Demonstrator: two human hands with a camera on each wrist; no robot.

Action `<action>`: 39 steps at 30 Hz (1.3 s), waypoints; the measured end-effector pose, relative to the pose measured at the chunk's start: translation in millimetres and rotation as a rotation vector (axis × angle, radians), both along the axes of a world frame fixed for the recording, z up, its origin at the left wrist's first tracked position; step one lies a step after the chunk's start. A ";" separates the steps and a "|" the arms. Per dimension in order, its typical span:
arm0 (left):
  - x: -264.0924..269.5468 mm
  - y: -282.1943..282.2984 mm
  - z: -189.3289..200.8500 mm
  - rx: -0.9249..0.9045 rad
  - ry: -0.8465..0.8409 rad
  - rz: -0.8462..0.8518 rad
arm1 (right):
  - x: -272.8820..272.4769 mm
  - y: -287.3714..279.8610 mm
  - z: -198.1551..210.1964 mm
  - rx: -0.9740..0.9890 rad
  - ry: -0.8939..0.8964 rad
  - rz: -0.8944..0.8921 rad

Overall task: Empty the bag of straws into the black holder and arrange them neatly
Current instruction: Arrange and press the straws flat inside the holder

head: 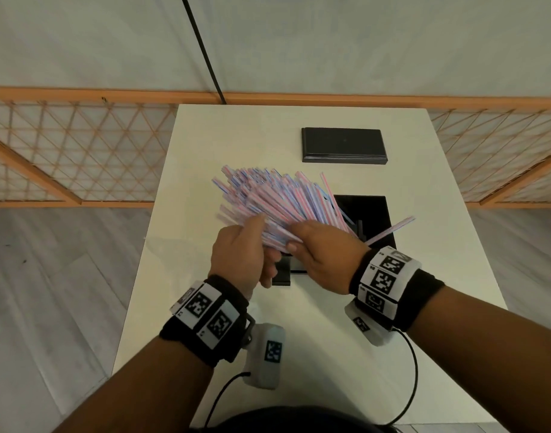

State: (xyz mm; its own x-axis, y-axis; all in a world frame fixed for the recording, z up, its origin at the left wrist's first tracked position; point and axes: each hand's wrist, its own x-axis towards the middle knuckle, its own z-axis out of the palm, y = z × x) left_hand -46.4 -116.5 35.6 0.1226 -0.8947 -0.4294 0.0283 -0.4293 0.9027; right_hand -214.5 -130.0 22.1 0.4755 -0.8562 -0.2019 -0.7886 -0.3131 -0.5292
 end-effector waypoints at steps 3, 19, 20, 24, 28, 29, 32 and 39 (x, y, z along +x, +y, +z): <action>0.0 1.4 0.5 0.070 -0.023 -0.036 | 0.5 0.8 -0.1 -0.016 0.110 -0.023; 32.7 -4.2 -16.2 -0.082 -0.489 -0.017 | -114.2 -0.6 26.6 -0.044 0.354 -0.540; 30.1 -2.1 -18.5 -0.077 -0.488 -0.037 | -113.6 -2.3 26.0 -0.066 0.347 -0.528; 21.1 2.1 -17.6 -0.107 -0.455 -0.064 | -99.1 -6.4 47.8 -0.252 0.310 -0.483; 17.4 -0.7 -15.6 -0.086 -0.370 -0.029 | -82.3 -11.2 93.6 -0.376 0.215 -0.449; 16.7 -1.2 -15.3 -0.072 -0.346 -0.012 | -78.3 -14.6 101.8 -0.398 0.211 -0.430; 15.9 -1.7 -13.9 -0.032 -0.271 0.033 | -63.9 -29.5 105.1 -0.404 0.217 -0.364; 17.2 1.7 -13.8 -0.034 -0.240 0.016 | -59.2 -41.6 59.7 -0.175 0.149 -0.489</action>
State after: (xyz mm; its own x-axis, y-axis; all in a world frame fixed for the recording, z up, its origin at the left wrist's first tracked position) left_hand -29.3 -114.8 21.9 0.2320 -0.9052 -0.3560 -0.1823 -0.3999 0.8982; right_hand -273.7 -171.6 81.8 -0.0102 -0.9974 -0.0710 -0.9269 0.0361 -0.3737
